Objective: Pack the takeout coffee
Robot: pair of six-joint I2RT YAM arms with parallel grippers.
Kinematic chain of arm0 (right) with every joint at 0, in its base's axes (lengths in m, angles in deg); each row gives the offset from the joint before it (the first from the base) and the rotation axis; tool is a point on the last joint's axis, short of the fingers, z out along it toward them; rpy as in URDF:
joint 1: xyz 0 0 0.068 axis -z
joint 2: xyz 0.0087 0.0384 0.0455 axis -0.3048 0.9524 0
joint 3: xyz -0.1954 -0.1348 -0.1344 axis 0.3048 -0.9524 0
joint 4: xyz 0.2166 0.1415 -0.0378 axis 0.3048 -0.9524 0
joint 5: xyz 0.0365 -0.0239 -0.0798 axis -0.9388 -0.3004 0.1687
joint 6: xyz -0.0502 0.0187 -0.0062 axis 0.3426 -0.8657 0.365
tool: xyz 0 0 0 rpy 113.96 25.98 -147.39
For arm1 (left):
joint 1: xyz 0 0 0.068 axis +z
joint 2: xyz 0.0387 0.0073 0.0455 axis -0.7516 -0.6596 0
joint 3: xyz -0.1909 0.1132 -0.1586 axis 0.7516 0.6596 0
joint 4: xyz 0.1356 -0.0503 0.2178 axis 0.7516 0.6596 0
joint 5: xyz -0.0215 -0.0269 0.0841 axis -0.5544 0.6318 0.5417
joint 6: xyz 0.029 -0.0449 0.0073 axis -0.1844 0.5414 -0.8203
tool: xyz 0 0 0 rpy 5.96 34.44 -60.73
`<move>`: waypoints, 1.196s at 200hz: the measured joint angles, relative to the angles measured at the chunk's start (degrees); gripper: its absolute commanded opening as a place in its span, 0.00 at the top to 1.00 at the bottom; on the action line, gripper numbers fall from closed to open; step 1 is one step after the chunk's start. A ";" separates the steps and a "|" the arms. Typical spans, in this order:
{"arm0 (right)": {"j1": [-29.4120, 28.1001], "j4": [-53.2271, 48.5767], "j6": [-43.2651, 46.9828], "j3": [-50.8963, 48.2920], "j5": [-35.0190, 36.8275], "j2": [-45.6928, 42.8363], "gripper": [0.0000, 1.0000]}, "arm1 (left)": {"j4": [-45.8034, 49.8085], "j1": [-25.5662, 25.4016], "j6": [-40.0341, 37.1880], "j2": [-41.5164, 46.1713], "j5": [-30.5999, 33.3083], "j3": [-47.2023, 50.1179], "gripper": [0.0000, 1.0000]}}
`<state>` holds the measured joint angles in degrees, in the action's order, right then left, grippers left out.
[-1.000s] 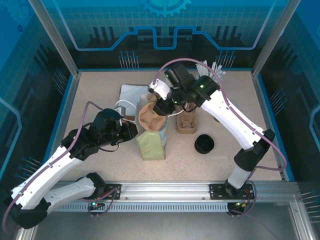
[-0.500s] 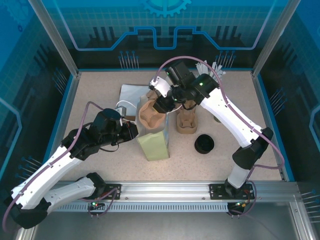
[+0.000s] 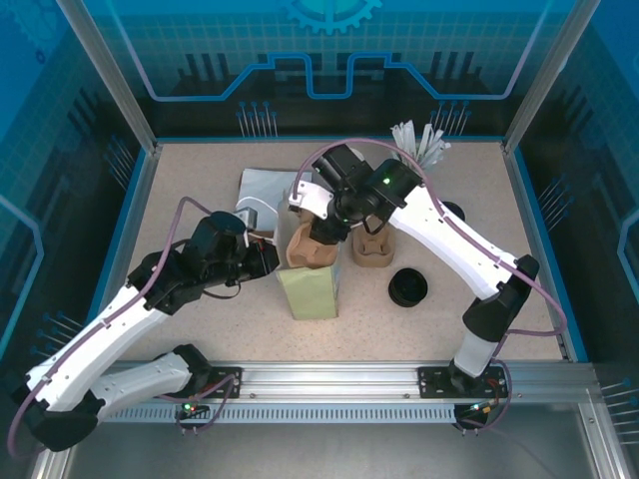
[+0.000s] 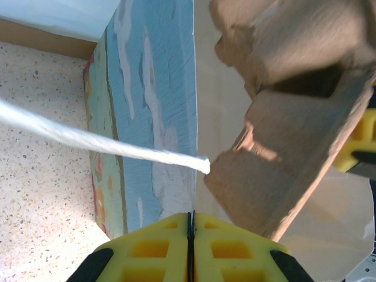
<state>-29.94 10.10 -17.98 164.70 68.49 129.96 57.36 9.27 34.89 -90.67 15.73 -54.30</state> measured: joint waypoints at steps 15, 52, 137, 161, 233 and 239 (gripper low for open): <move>-0.74 -1.79 0.46 0.15 1.29 0.02 0.64 | -0.07 0.00 -0.42 -0.72 -0.02 -0.98 0.90; -1.79 -5.73 0.33 1.55 4.09 1.44 0.63 | -0.28 -0.02 -1.05 -1.64 -0.76 -2.19 0.90; -1.90 -10.91 -0.37 3.89 6.88 7.96 0.62 | -1.46 -0.02 -1.42 -1.81 -2.14 -2.23 0.90; -1.92 -11.43 -0.35 3.89 6.88 8.96 0.62 | -1.44 -0.02 -1.42 -1.64 -2.14 -2.21 0.90; -1.95 -11.19 -0.28 1.64 6.88 10.67 0.63 | -1.38 -0.02 -1.46 -0.96 -1.90 -2.23 0.91; -1.95 -11.17 -0.26 1.44 6.91 10.88 0.63 | -1.38 -0.02 -1.46 -0.96 -1.90 -2.23 0.91</move>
<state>-31.88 -1.07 -18.24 166.14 75.40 140.84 55.99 9.25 33.43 -91.63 13.83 -56.53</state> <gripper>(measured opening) 0.375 0.090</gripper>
